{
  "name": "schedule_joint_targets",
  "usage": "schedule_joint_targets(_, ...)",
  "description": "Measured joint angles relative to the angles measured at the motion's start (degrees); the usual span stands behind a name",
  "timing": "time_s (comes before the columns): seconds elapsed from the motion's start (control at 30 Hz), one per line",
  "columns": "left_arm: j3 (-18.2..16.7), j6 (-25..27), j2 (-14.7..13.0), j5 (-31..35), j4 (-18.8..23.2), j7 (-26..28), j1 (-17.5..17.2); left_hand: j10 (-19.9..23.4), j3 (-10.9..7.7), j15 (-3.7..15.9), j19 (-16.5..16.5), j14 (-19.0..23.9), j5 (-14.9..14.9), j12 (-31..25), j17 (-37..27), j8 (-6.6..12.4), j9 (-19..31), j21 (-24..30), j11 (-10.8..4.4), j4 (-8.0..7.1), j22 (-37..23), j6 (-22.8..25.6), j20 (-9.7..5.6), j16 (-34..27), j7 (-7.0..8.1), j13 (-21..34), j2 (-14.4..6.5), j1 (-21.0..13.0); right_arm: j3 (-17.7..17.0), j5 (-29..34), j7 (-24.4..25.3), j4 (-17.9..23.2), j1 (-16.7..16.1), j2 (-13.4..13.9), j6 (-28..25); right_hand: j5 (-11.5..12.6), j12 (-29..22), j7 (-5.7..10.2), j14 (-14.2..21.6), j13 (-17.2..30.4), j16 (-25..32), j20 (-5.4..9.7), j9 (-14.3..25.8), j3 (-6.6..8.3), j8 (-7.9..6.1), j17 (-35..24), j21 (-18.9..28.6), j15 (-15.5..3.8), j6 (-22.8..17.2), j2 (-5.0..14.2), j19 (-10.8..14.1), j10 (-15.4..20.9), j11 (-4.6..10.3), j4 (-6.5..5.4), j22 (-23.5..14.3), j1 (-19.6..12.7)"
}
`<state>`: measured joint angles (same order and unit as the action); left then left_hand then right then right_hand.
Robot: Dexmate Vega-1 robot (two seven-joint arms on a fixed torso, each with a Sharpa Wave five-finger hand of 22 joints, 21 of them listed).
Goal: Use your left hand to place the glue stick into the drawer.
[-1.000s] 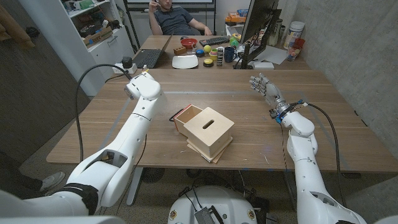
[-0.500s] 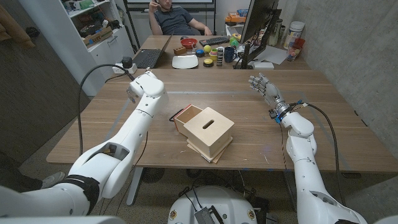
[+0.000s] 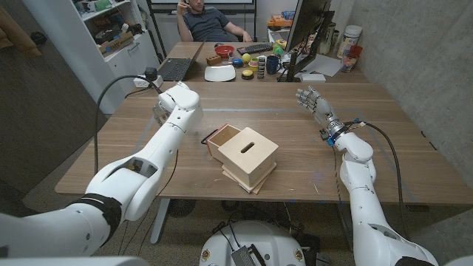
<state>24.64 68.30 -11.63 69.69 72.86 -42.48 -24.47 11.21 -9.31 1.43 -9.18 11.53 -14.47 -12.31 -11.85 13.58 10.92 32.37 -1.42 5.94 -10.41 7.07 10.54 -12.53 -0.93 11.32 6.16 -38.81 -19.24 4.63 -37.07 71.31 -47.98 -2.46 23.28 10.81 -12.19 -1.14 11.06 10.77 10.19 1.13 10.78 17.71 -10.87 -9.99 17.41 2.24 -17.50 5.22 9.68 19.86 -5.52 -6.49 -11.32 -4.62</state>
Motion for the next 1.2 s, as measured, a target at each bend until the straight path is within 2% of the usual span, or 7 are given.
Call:
schedule_joint_targets(0.27, 1.94, 0.34, 0.43, -1.57, -4.92, -0.17, 2.87, 0.1, 0.23, -0.3, 0.0, 0.3, 0.0, 0.0, 0.0, -0.11, 0.0, 0.0, 0.51, 0.23, 0.0, 0.01, 0.0, 0.0, 0.0, 0.0, 0.0, -0.44, -0.13, -0.44, -0.3, -1.31, 0.62, 0.19, 0.93, 0.0, 0.0, 0.0, 0.0, 0.0, 0.0, -0.22, 0.0, -0.17, 0.0, 0.0, 0.0, 0.0, 0.0, 0.0, 0.22, 0.0, 0.0, -0.17, 0.0, 0.0)
schedule_joint_targets(0.47, 3.33, 0.58, 0.73, -2.52, -7.85, -0.54, 4.65, 2.71, 0.23, 0.03, 0.0, 1.19, 0.0, -0.47, -0.29, -0.06, 0.0, -0.6, 0.16, 0.23, 0.0, 1.95, 0.0, -0.23, -1.59, 0.15, -0.53, -0.98, -0.38, -0.69, -0.41, -2.61, 1.19, 0.3, 1.31, 0.0, 0.0, 0.0, 0.0, 0.0, 0.0, -0.3, 0.0, -0.17, 0.0, 0.0, 0.0, 0.0, 0.0, 0.0, 0.32, 0.0, 0.0, -0.17, 0.0, 0.0)
schedule_joint_targets(0.63, 6.24, 0.58, 1.51, -3.71, -14.17, -1.45, 8.36, 2.78, 0.23, -0.03, 0.03, 1.13, 0.0, -0.5, -0.29, 0.43, 0.01, -1.04, 0.09, 0.23, 0.0, 3.81, 0.03, -0.23, -1.93, 0.29, -0.84, -1.29, -0.67, -1.35, -0.68, -3.61, 1.62, 0.34, 2.37, 0.0, 0.0, 0.0, 0.21, 0.0, 0.0, -0.1, 0.0, -0.17, 0.0, 0.0, 0.0, 0.21, 0.0, 0.0, 0.52, 0.0, 0.0, -0.17, 0.0, 0.0)
schedule_joint_targets(0.73, 6.33, 0.33, 1.55, -4.43, -14.43, -1.7, 8.51, 2.65, 0.23, -0.18, 0.36, 0.98, 0.0, -0.5, -0.55, 0.18, 0.01, -1.38, 0.22, 0.23, -0.12, 3.47, 0.1, -0.23, -2.27, 0.29, -1.2, -1.65, -0.79, -1.39, -0.7, -4.14, 1.85, 0.34, 2.45, 0.0, 0.0, 0.0, 0.21, 0.0, 0.0, -0.1, 0.0, -0.17, 0.0, 0.0, 0.0, 0.21, 0.0, 0.0, 0.52, 0.0, 0.0, -0.17, 0.0, 0.0)
schedule_joint_targets(0.87, 8.28, -0.46, 2.58, -5.51, -19.89, -1.87, 11.49, 2.23, 0.23, -0.53, 0.74, 0.21, 0.0, -0.5, -0.55, 0.11, 0.01, -1.65, 0.2, 0.23, -0.14, 3.47, 0.31, 0.04, -2.27, 0.29, -1.51, -1.96, -1.0, -1.85, -0.88, -4.86, 2.17, 0.36, 3.16, 0.0, 0.0, 0.0, 0.53, 0.0, 0.0, -0.1, 0.0, -0.17, 0.0, 0.14, 0.0, -0.1, 0.0, 0.0, 0.52, 0.0, 0.0, -0.17, 0.0, 0.0)
schedule_joint_targets(1.07, 10.45, -1.44, 4.22, -6.9, -26.71, -1.37, 14.86, 1.78, -0.54, -0.58, 1.05, 0.16, -0.45, -0.5, -0.55, -0.34, 0.01, -2.05, 0.35, 0.98, -0.14, 3.14, 0.62, 0.25, -1.94, 0.38, -3.2, -3.67, -1.23, -2.27, -1.11, -5.7, 2.59, 0.37, 3.87, 0.0, 0.0, 0.0, 0.73, 0.0, 0.0, -0.31, 0.0, -0.17, 0.0, 0.13, 0.0, 0.11, 0.0, 0.0, 0.72, 0.0, 0.0, -0.17, 0.0, 0.0)
schedule_joint_targets(1.2, 11.53, -2.15, 5.57, -8.22, -31.57, -0.21, 17.08, 2.44, -2.41, 0.05, 1.05, 0.8, -0.45, -0.72, -0.82, -0.74, 0.01, -2.1, -0.11, 1.74, -0.13, 3.14, 0.62, 0.22, -1.94, 0.37, -5.61, -7.12, -1.35, -2.54, -1.29, -6.39, 2.97, 0.38, 4.24, 0.0, 0.0, 0.0, 0.73, 0.0, 0.0, -0.31, 0.0, -0.17, 0.0, 0.13, 0.0, 0.11, 0.0, 0.0, 0.72, 0.0, 0.0, -0.17, 0.0, 0.0)
